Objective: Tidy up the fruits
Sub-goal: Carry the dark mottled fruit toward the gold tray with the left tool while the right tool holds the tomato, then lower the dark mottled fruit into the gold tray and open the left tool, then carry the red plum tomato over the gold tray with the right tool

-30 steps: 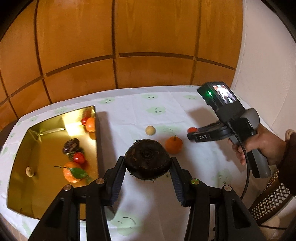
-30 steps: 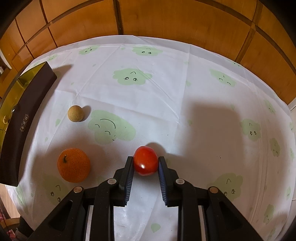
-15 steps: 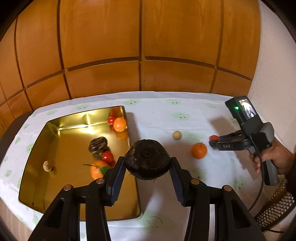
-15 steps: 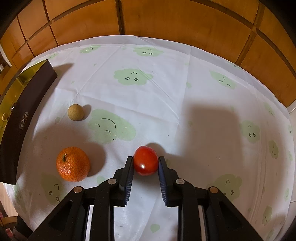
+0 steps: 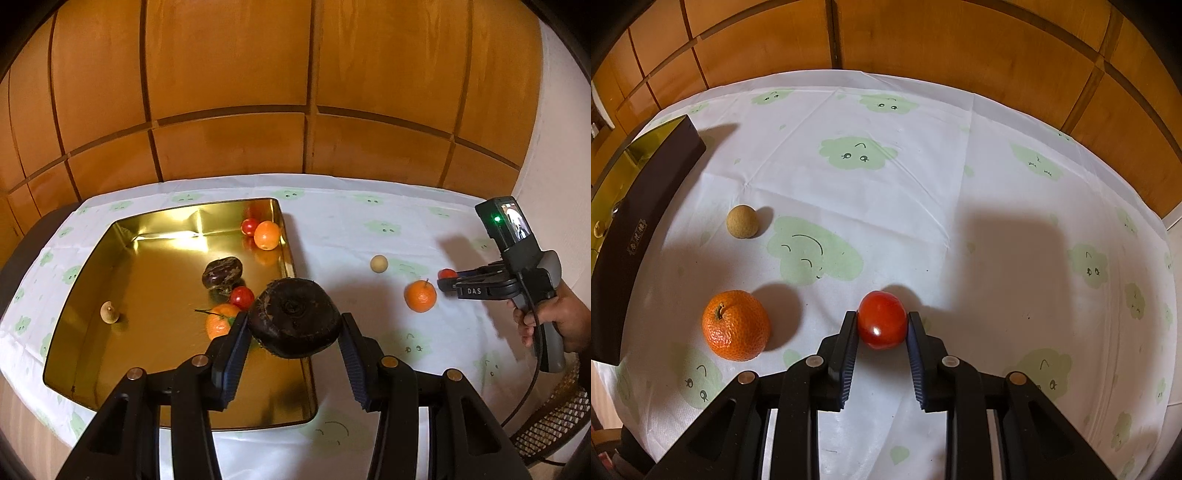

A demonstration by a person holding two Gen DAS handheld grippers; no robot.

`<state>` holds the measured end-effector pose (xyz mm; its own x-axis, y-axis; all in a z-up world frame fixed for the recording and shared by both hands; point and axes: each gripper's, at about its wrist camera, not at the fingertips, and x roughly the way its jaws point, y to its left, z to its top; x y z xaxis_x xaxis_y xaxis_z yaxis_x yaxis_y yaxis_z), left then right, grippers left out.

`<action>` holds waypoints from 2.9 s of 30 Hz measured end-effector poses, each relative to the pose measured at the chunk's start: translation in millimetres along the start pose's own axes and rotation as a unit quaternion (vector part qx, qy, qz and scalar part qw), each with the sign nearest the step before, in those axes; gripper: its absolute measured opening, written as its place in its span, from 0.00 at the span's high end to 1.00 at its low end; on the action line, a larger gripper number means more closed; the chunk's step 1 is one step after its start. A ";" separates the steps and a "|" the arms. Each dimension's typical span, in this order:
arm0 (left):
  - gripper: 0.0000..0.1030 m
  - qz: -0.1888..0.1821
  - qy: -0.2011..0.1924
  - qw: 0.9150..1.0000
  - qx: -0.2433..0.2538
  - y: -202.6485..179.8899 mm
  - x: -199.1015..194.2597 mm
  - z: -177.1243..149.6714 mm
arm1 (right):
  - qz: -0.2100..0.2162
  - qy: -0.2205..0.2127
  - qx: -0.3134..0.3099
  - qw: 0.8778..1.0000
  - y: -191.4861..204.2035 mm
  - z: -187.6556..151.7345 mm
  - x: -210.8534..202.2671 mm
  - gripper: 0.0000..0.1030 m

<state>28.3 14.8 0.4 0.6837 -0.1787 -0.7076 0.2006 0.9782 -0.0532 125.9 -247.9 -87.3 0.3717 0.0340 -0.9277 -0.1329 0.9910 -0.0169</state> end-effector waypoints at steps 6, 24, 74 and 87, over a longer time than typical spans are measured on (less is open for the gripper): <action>0.53 0.009 0.002 1.000 -0.015 10.6 -0.1 -0.7 | -0.002 0.000 -0.001 1.000 0.9 0.1 0.0 0.75; 0.53 0.016 0.051 0.966 -0.251 146.8 15.8 -10.7 | -0.006 0.000 -0.004 1.000 3.4 -0.5 -0.2 0.75; 0.39 0.074 0.028 0.987 -0.138 96.5 16.4 -0.8 | -0.011 -0.003 -0.006 1.000 5.3 -1.7 -1.8 0.75; 0.39 0.079 0.023 0.990 -0.114 82.3 9.0 -5.6 | -0.013 -0.006 -0.007 1.000 6.0 -3.1 -2.2 0.75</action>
<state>47.0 94.3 -14.3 0.6609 -0.0225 -0.7502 -0.0729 0.9929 -0.0940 121.4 -242.4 -86.4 0.3869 0.0109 -0.9221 -0.1356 0.9897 -0.0452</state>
